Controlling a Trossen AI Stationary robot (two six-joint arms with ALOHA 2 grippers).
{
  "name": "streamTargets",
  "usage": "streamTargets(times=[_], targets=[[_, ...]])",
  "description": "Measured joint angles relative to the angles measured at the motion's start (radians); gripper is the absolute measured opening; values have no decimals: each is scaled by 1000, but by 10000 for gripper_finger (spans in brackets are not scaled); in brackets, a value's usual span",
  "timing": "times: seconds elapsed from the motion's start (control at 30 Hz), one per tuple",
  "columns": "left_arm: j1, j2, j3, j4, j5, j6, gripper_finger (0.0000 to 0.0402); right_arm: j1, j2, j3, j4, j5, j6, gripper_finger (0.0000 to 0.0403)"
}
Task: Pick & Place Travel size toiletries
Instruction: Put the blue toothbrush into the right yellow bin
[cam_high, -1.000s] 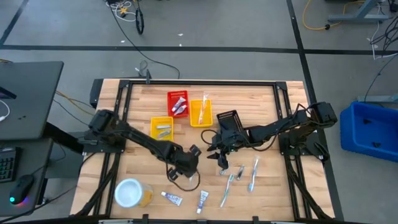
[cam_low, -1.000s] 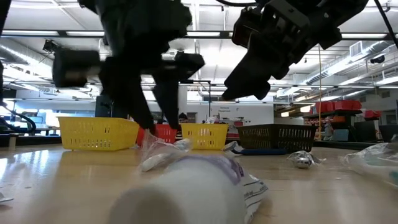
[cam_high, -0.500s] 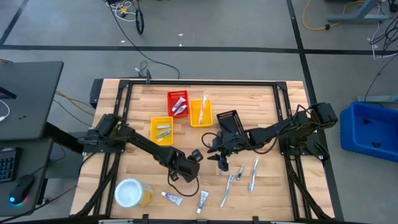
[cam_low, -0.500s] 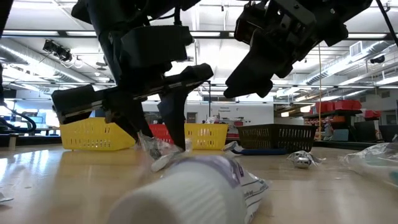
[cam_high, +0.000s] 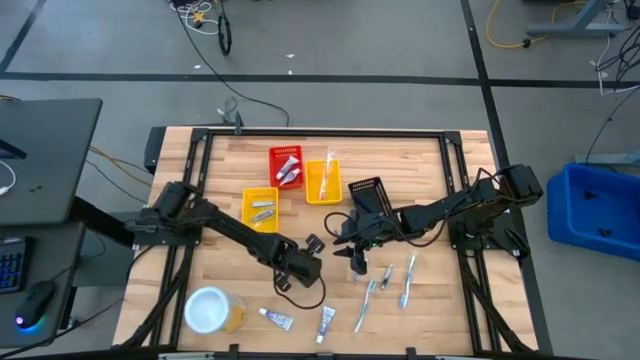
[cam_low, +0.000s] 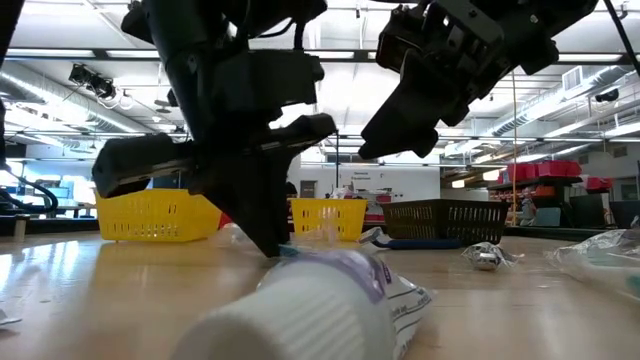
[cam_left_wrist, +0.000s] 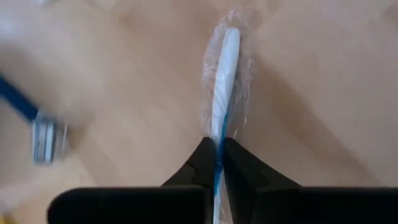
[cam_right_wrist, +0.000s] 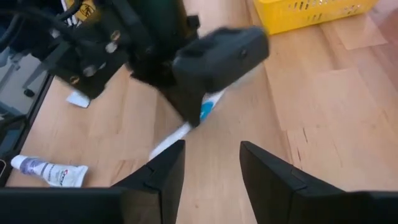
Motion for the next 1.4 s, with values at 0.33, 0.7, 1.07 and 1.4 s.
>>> streamTargets(times=[0.33,0.7,1.07,1.4], targets=[[-32,-130,-4,-100,-186,-173,14,0,0,0,-148,-1,73,143],[37,-227,-1,-101,-508,-585,27,6,0,0,-177,39,138,128],[183,-224,-1,-66,-555,-945,27,21,0,0,-174,364,172,134],[341,-224,-1,173,-502,-1013,24,19,0,0,-177,489,222,123]])
